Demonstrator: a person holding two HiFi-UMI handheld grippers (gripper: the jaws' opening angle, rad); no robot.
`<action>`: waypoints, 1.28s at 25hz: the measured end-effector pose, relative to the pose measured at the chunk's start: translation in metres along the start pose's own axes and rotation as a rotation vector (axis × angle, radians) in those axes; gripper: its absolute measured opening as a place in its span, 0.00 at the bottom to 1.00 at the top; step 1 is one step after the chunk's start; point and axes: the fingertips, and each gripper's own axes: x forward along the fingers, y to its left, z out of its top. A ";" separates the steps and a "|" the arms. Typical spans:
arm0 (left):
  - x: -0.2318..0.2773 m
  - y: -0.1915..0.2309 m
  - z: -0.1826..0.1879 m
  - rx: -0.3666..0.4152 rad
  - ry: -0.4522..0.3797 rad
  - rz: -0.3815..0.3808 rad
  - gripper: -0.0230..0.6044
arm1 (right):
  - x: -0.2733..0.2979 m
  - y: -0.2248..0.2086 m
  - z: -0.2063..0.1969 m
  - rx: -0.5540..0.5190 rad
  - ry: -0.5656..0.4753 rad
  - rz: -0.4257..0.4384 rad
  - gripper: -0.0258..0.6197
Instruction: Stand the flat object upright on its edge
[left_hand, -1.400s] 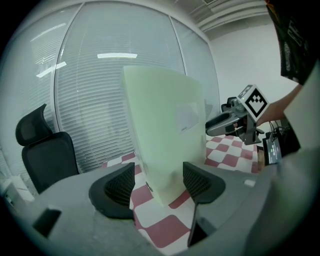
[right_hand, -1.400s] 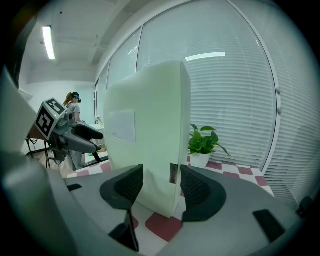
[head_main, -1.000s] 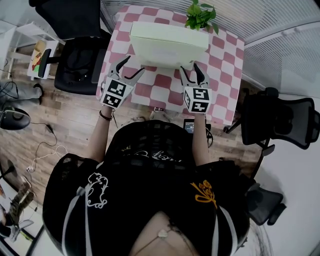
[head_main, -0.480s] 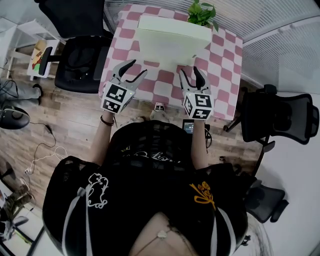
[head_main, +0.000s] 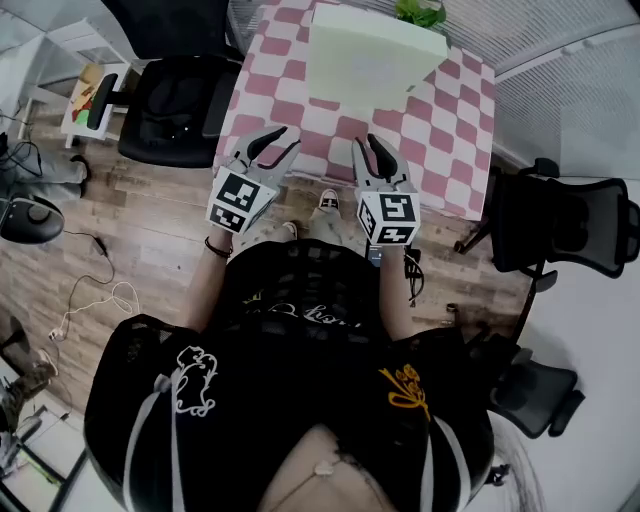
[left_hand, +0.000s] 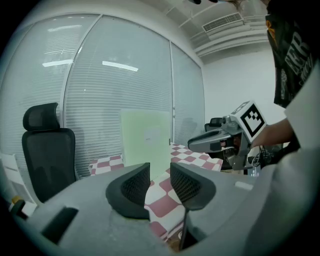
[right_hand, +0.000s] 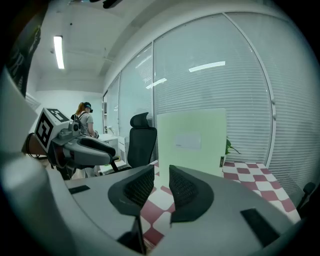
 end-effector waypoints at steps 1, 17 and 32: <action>-0.006 -0.004 -0.003 0.000 -0.001 -0.007 0.25 | -0.005 0.008 -0.002 0.000 0.001 0.002 0.18; -0.045 -0.067 -0.035 -0.028 0.016 -0.102 0.24 | -0.068 0.067 -0.037 -0.015 0.075 0.002 0.13; -0.066 -0.160 -0.025 -0.037 0.018 -0.085 0.24 | -0.157 0.075 -0.067 0.018 0.062 0.053 0.13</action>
